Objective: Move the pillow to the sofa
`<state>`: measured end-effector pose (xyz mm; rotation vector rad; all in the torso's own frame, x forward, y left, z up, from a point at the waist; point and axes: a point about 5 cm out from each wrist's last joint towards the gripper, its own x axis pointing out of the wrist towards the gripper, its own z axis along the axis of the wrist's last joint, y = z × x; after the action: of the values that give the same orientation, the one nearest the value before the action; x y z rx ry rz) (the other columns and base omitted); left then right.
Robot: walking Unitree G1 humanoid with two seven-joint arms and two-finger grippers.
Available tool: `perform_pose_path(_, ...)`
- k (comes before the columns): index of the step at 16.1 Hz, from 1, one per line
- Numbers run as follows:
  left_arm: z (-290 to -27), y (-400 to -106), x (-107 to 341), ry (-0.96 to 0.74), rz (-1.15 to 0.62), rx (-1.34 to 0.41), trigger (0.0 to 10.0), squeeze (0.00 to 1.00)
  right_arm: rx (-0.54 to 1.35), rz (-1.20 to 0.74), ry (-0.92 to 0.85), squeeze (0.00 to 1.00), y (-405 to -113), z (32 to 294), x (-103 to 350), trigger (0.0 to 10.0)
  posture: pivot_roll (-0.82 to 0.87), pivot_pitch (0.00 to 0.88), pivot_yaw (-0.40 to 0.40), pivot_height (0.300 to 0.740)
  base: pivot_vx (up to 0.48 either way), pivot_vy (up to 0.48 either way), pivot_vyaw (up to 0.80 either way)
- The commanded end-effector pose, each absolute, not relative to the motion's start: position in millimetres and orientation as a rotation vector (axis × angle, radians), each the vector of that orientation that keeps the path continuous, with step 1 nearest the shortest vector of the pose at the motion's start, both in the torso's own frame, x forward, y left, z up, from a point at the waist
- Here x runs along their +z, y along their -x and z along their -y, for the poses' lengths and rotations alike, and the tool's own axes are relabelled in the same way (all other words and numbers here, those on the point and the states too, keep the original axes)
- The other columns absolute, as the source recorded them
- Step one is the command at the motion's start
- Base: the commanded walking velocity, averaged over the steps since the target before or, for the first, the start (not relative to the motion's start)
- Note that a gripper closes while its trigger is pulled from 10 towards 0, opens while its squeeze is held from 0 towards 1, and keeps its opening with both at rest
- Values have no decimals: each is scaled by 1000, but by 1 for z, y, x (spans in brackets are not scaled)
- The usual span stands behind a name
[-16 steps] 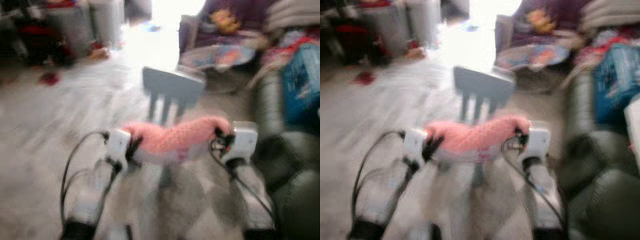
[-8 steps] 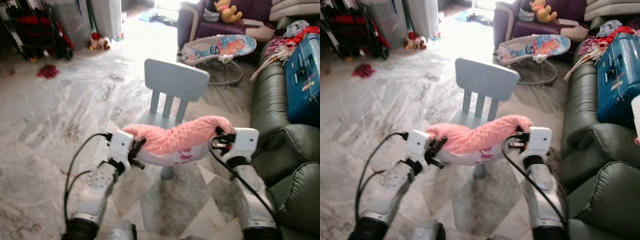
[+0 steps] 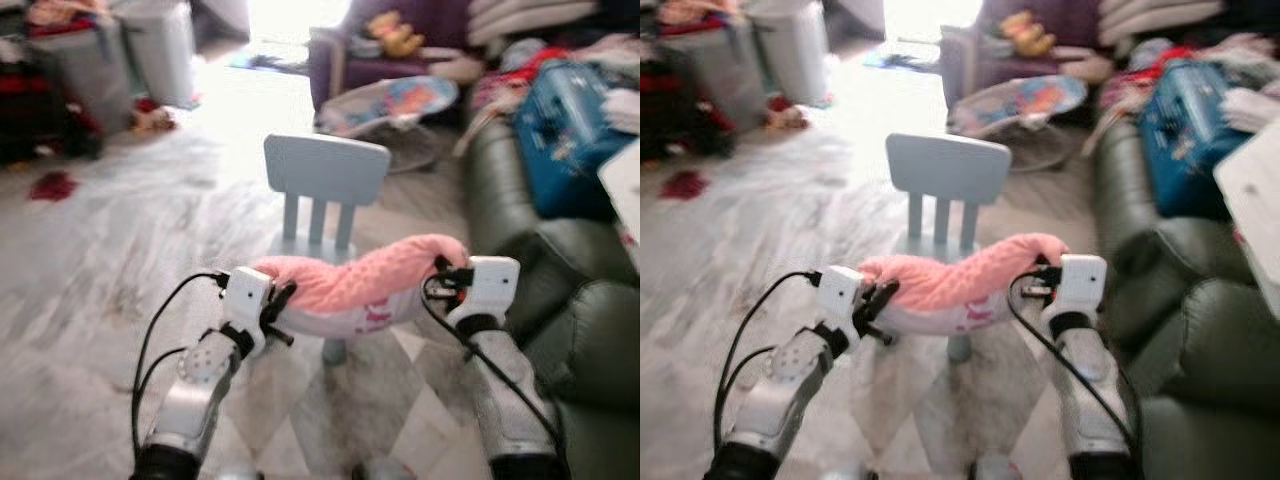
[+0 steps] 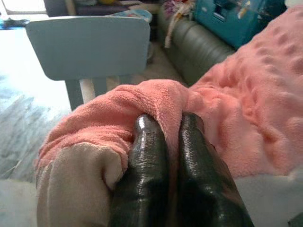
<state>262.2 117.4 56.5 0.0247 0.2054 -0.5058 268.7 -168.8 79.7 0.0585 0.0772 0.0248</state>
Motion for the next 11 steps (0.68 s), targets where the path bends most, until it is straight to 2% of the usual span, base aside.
perform_pose_path(1,-115,-266,64,-24,-178,-522,10000,0,36,-57,-51,0,-271,168,85,10000,-49,0,-23,740,0,480,-544)
perform_pose_path(7,-114,-267,64,-24,-176,-524,10000,0,35,-57,-49,0,-271,167,85,10000,-50,0,-24,740,0,480,-758)
perform_pose_path(11,-117,-268,64,-35,-157,-506,10000,0,35,-56,-50,0,-272,166,85,10000,-50,0,-20,740,0,0,-800)
